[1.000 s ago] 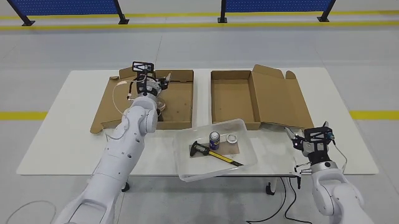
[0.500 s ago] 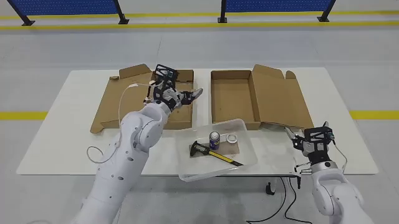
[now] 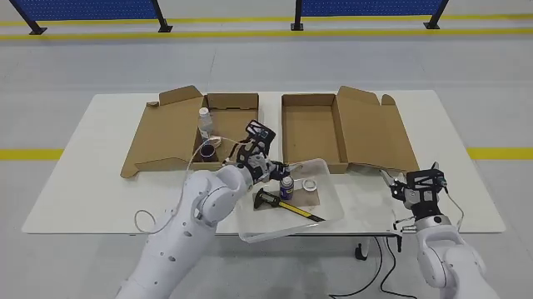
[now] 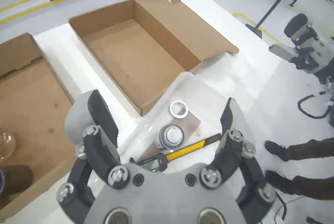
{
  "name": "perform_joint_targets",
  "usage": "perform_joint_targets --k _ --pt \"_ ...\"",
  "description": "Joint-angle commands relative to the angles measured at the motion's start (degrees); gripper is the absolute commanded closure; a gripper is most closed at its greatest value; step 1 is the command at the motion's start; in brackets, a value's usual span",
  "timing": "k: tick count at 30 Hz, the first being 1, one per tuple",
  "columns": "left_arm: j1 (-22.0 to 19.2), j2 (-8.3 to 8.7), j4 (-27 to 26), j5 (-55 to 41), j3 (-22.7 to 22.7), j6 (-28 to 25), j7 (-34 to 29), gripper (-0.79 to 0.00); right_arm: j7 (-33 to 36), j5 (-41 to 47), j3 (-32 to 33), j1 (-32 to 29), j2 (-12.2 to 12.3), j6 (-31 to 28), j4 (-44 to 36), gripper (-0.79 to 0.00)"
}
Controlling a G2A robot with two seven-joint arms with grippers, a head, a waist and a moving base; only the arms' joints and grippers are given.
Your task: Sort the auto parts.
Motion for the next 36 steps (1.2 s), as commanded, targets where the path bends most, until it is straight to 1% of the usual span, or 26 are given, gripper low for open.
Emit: perform_joint_targets --k 1,8,13,26,30,36 --pt "0.08 0.00 0.22 -0.72 0.59 -0.66 -1.46 -0.785 0.00 0.00 0.00 0.00 0.00 0.00 0.00 -0.785" --pt "0.22 0.10 1.08 -0.80 1.95 -2.11 -3.67 -0.785 0.00 0.00 0.00 0.00 0.00 0.00 0.00 -0.785" --pt "-0.13 0.12 2.70 0.61 3.17 -2.75 -4.26 -0.785 0.00 0.00 0.00 0.00 0.00 0.00 0.00 -0.785" --pt "-1.89 0.05 5.36 2.78 5.18 -2.52 -6.33 -0.785 0.00 0.00 0.00 0.00 0.00 0.00 0.00 -0.785" --pt "-2.62 -0.05 6.32 1.87 5.67 -2.84 -7.55 -0.785 0.00 0.00 0.00 0.00 0.00 0.00 0.00 -0.785" --pt "-3.95 -0.18 8.51 1.99 6.37 -3.37 -7.68 -0.785 0.00 0.00 0.00 0.00 0.00 0.00 0.00 -0.785"
